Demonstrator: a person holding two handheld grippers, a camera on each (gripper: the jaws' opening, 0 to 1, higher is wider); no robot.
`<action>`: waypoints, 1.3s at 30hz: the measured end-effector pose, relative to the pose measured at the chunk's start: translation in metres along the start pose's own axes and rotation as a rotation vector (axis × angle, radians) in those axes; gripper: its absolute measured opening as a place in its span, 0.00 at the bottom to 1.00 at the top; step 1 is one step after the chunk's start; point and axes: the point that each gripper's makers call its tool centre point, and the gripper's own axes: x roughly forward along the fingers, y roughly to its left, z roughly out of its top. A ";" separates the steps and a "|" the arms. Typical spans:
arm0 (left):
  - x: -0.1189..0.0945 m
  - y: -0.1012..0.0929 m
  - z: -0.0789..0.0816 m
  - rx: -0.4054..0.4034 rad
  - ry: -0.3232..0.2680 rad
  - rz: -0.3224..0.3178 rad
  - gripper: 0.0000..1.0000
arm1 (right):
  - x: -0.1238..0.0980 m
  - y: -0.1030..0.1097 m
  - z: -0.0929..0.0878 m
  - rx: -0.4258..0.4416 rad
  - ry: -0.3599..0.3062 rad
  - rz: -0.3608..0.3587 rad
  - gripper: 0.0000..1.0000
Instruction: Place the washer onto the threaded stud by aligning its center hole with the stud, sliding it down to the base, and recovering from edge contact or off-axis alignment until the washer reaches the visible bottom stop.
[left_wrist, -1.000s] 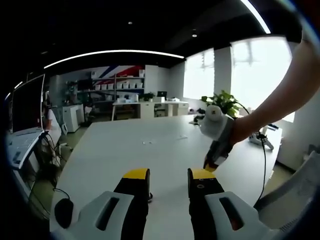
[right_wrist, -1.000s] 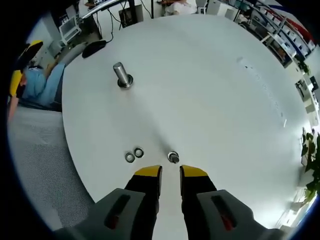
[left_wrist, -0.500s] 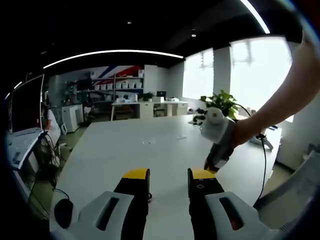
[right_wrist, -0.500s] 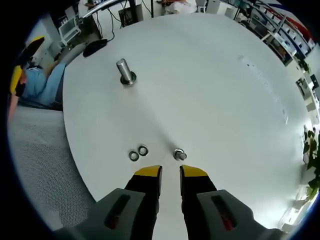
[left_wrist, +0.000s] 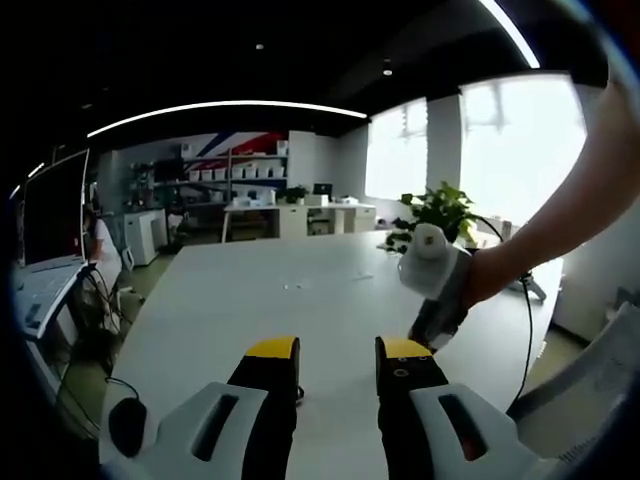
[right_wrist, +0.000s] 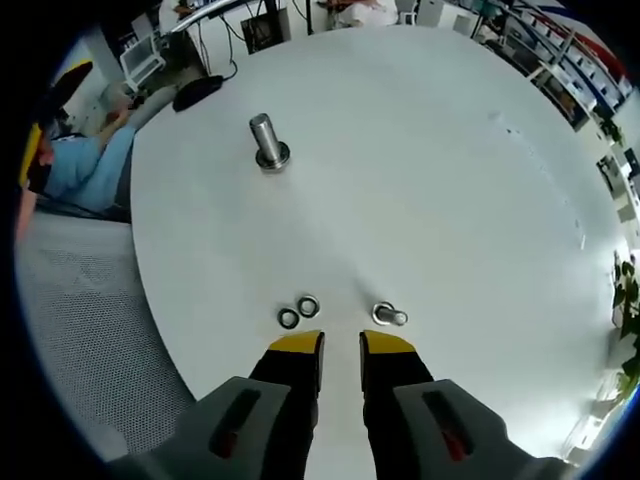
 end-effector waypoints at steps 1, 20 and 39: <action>0.000 0.000 0.000 -0.001 -0.001 -0.001 0.29 | 0.001 0.002 0.000 0.000 -0.001 0.002 0.16; 0.000 0.000 0.000 -0.003 0.000 -0.001 0.29 | 0.013 0.017 0.013 0.001 -0.023 0.024 0.16; 0.001 0.002 -0.001 -0.005 0.006 0.003 0.29 | 0.020 0.019 0.015 -0.003 -0.019 0.031 0.16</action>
